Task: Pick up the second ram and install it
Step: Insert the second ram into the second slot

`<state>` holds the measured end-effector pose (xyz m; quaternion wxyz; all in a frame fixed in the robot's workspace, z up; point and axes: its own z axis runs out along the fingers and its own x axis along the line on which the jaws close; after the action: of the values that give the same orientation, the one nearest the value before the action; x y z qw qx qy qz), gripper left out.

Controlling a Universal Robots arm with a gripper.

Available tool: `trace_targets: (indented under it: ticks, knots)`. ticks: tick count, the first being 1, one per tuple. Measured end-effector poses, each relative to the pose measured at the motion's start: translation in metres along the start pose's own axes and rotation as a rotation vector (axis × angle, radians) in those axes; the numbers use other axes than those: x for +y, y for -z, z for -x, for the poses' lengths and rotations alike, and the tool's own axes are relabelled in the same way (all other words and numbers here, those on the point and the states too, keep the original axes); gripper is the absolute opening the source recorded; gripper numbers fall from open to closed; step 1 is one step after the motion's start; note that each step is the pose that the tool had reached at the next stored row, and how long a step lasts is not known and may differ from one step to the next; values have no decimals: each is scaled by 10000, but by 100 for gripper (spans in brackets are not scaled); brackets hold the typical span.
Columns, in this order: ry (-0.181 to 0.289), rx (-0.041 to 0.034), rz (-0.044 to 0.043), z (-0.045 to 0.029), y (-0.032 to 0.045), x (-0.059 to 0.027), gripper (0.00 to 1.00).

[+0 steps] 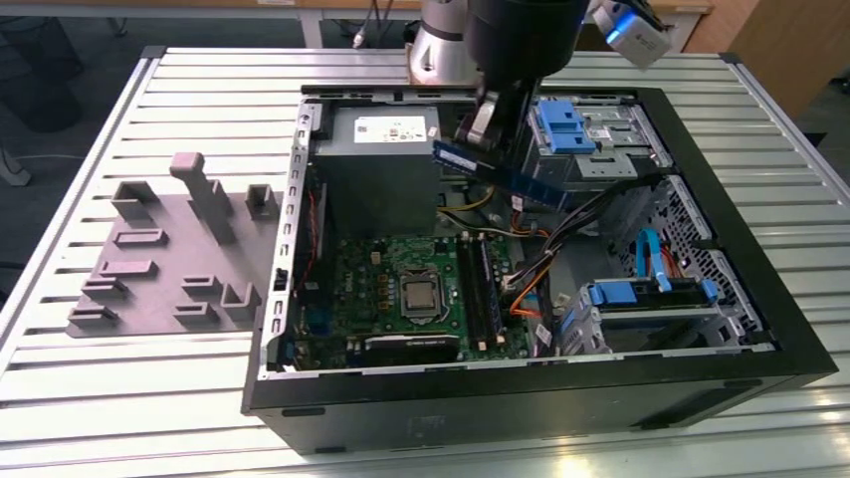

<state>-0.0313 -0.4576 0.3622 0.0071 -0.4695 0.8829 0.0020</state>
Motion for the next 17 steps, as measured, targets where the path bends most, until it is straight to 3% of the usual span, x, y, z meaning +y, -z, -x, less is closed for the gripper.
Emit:
trace_targets:
  ticks: [17]
  knots:
    - [-3100, 11, -45, -1, -70, 0, 14]
